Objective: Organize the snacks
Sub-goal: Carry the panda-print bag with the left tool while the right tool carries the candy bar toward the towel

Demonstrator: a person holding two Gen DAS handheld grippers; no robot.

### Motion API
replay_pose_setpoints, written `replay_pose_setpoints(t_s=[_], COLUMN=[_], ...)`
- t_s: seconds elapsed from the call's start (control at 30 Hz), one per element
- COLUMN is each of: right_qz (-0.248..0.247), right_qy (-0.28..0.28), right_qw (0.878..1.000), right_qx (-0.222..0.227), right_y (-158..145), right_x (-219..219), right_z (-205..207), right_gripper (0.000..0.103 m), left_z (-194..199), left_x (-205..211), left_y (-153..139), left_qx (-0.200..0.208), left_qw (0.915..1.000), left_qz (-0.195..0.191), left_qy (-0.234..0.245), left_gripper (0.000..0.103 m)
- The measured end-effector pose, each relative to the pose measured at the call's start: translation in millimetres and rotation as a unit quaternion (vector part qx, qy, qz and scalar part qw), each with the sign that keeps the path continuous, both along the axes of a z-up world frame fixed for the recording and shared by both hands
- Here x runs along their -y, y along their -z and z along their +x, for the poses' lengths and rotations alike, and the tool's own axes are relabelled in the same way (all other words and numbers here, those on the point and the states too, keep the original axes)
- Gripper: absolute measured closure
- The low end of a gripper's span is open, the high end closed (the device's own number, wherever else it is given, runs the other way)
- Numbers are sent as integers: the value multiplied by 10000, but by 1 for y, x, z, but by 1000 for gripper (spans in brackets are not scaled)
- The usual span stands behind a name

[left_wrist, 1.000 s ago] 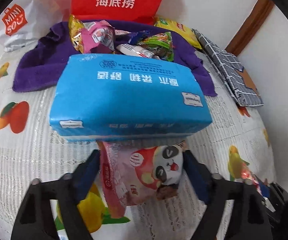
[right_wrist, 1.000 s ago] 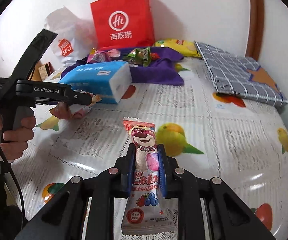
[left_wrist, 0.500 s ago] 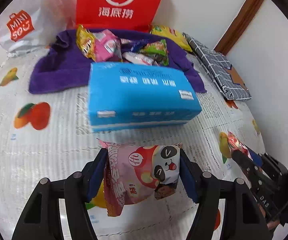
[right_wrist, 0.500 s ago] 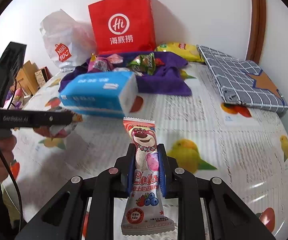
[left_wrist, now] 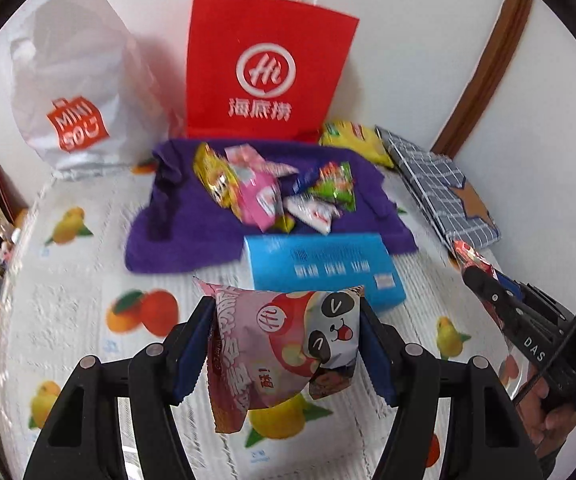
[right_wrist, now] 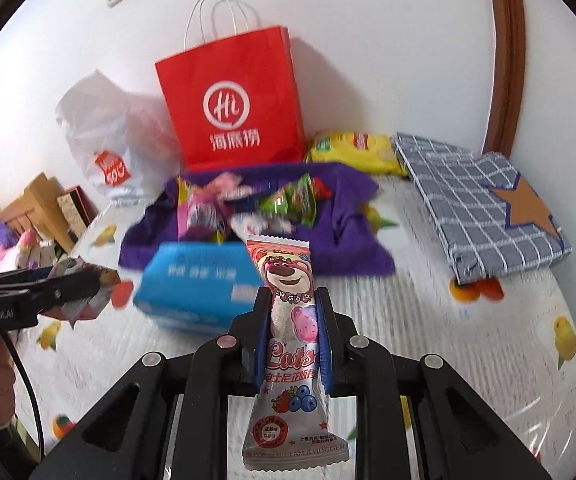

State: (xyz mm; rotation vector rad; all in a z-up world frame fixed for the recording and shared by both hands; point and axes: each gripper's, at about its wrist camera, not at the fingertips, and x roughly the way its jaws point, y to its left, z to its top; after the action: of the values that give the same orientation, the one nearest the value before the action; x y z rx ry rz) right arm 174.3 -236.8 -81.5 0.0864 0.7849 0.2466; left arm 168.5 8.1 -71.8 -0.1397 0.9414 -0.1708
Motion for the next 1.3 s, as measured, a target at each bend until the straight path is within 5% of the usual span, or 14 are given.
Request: replay_pose_setpoints(t_s=[0.53, 1.3], right_qz=[109, 211], right_qy=[-100, -102], right_qw=[9989, 9991], right_qx=[441, 342], right_y=[-53, -48], right_x=[-25, -33], right_z=[80, 159], right_gripper=[82, 82], left_z=[63, 145], left_x=[-21, -19], left_y=[-43, -35], left_qx=[419, 323], left_qw=[9990, 9993], left_qz=[-117, -163], left_qy=[-128, -104], left_gripper=[37, 37])
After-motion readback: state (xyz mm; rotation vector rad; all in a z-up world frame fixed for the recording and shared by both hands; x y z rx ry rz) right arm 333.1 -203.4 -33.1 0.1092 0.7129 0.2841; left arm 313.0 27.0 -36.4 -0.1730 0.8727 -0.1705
